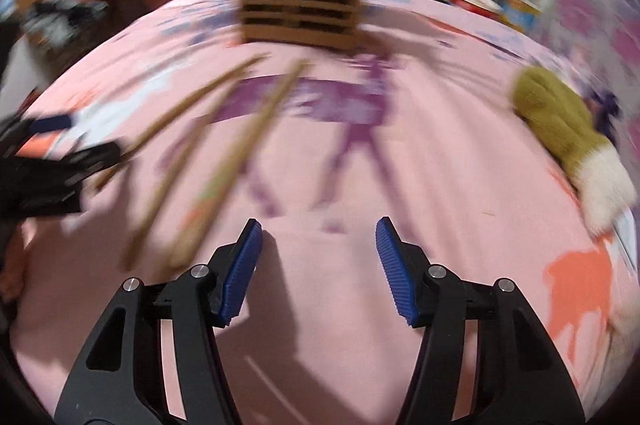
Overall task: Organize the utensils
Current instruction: 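Grasp a bamboo chopstick with the left tool while the right tool grasps another, then raise both held chopsticks and drop them into the wooden holder, then open both tools and withdraw them toward the last chopsticks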
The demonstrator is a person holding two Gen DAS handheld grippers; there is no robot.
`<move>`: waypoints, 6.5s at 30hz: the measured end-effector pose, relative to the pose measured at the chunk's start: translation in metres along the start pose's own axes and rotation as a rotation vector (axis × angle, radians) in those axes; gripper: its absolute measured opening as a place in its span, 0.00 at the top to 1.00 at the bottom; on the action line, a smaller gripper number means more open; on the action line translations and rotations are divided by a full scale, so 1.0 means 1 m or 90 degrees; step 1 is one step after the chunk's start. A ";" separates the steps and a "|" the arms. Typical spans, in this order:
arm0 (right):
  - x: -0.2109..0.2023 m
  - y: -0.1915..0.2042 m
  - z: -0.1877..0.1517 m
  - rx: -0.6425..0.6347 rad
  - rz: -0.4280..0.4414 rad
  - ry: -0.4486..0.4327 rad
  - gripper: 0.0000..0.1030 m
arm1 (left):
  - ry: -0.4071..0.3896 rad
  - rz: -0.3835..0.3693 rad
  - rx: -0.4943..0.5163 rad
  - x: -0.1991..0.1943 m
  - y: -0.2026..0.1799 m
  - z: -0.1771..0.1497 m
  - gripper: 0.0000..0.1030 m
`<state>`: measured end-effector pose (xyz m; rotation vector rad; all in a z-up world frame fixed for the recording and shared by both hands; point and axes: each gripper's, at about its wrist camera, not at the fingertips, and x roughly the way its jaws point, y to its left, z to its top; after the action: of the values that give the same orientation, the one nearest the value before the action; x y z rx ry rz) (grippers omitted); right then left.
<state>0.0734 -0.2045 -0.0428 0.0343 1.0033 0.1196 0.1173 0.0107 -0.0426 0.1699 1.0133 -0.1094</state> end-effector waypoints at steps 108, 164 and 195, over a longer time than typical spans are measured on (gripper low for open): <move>-0.087 -0.020 0.028 0.076 0.121 -0.212 0.94 | -0.225 -0.132 0.018 -0.135 -0.001 0.048 0.94; -0.140 -0.023 0.091 0.082 -0.013 -0.419 0.07 | -0.323 -0.064 -0.076 -0.130 0.002 0.106 0.05; -0.028 -0.027 0.033 0.095 0.028 -0.095 0.06 | -0.070 -0.119 0.059 -0.037 -0.038 0.008 0.06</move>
<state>0.0889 -0.2336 -0.0042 0.1991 0.8606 0.0800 0.0980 -0.0276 -0.0102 0.1515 0.9129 -0.3327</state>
